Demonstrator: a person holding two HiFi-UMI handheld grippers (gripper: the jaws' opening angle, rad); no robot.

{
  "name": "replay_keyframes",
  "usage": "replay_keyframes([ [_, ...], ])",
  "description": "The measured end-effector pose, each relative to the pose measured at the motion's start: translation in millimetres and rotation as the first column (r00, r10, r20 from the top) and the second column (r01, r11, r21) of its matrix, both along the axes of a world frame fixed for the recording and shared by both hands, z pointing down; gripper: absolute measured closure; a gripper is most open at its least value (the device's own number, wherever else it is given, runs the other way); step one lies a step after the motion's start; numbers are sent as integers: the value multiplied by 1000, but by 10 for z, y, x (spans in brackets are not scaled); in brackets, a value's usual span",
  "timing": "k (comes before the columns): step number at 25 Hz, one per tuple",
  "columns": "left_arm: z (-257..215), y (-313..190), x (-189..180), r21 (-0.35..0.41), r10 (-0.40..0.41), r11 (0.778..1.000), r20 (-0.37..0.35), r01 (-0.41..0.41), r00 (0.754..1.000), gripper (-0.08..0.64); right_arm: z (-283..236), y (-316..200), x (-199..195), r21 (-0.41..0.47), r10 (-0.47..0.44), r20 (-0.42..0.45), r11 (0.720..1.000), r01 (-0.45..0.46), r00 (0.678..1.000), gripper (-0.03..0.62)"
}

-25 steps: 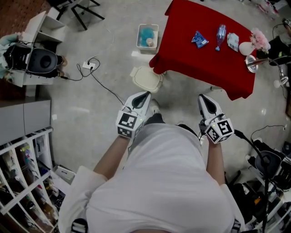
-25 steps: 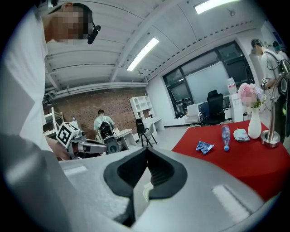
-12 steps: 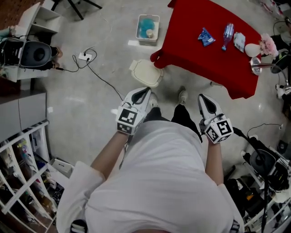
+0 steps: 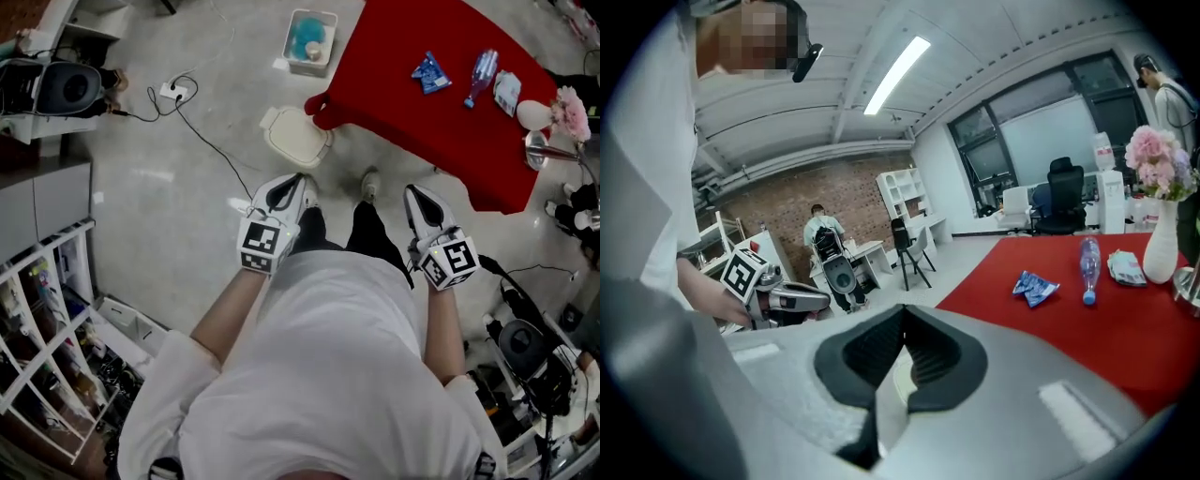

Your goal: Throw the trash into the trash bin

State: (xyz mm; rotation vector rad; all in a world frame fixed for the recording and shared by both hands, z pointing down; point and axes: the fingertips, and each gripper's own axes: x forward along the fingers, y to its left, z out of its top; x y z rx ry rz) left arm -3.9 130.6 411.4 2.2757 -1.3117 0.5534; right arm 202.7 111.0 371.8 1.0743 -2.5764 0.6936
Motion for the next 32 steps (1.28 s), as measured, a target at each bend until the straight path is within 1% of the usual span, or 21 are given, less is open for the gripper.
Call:
replay_keyframes([
  [4, 318, -23, 96, -55, -31, 998, 6, 31, 1000, 557, 222, -53, 36, -48, -32, -19, 998, 31, 999, 592],
  [13, 1250, -162, 197, -148, -62, 987, 34, 67, 997, 557, 632, -197, 28, -99, -87, -7, 991, 86, 996, 592],
  [19, 1974, -195, 221, -217, -85, 971, 62, 97, 994, 557, 1031, -244, 57, -148, -100, 3, 984, 99, 995, 592],
  [23, 2440, -166, 224, -257, -114, 957, 91, 134, 989, 557, 1284, -248, 28, -171, -121, 13, 978, 121, 993, 592],
  [26, 2743, -152, 227, -283, -133, 946, 98, 156, 986, 557, 1465, -259, -17, -177, -138, 24, 974, 140, 990, 592],
  [32, 3291, -208, 298, -325, -138, 930, 126, 172, 982, 557, 1772, -298, -82, -208, -157, 44, 964, 163, 987, 592],
])
